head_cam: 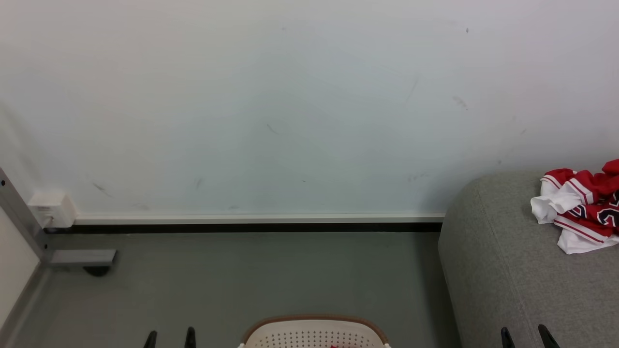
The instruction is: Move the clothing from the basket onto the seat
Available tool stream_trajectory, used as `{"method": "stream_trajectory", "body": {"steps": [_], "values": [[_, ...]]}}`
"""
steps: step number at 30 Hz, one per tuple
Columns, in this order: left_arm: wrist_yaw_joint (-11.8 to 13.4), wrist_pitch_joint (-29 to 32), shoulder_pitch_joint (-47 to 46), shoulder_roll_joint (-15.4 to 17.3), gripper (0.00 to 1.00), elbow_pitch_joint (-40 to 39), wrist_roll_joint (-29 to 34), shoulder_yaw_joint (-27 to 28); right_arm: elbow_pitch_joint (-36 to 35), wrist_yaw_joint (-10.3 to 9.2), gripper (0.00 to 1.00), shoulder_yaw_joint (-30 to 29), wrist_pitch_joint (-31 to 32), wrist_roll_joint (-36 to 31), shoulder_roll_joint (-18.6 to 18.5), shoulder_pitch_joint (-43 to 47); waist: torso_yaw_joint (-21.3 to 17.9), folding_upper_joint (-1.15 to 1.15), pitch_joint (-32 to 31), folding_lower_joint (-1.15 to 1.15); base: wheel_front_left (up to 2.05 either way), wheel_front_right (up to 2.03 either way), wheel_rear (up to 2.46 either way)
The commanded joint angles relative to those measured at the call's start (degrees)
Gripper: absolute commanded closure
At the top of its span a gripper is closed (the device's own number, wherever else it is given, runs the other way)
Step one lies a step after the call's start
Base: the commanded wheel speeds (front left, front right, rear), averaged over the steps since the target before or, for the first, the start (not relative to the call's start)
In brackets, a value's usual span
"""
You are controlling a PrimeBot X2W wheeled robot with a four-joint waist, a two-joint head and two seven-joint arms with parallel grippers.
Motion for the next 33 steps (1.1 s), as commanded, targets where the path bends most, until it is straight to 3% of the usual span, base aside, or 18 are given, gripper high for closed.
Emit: {"method": "stream_trajectory", "body": {"steps": [1, 12, 21, 29, 33], "values": [[-0.2, 0.0, -0.2, -0.2, 0.00, 0.2, 0.9, 0.3, 0.1, -0.15, 0.00, 0.1, -0.2, 0.0, 0.0, -0.7, -0.1, 0.00, 0.0, 0.00, 0.00, 0.00, 0.00], [-0.9, 0.0, -0.8, -0.5, 0.00, 0.0, 1.3, 0.6, -0.5, -0.16, 0.00, 0.1, -0.2, -0.3, 0.0, -1.3, -0.7, 0.00, 1.5, 0.00, 0.00, 0.00, 0.00], [-2.8, 0.0, -4.5, -0.5, 0.00, 0.6, 2.4, -1.7, -2.7, -0.16, 0.00, 0.1, -0.2, -0.8, 0.0, -3.7, -1.3, 0.00, 6.4, 0.00, 0.00, 0.00, 0.00], [-5.8, 0.6, -15.7, 0.4, 0.00, 1.8, 4.7, -5.6, -7.6, -0.16, 0.00, 1.0, -0.2, -1.4, 0.0, -12.0, -3.2, 0.00, 21.9, 0.00, 0.00, 0.00, 0.00], [-8.0, 4.5, -24.2, 0.9, 0.00, 3.4, 5.7, -9.6, -11.4, -0.16, 0.00, 1.2, -0.2, -0.8, 0.0, -17.2, -4.5, 0.00, 31.3, 0.00, 0.00, 0.00, 0.00]]}}
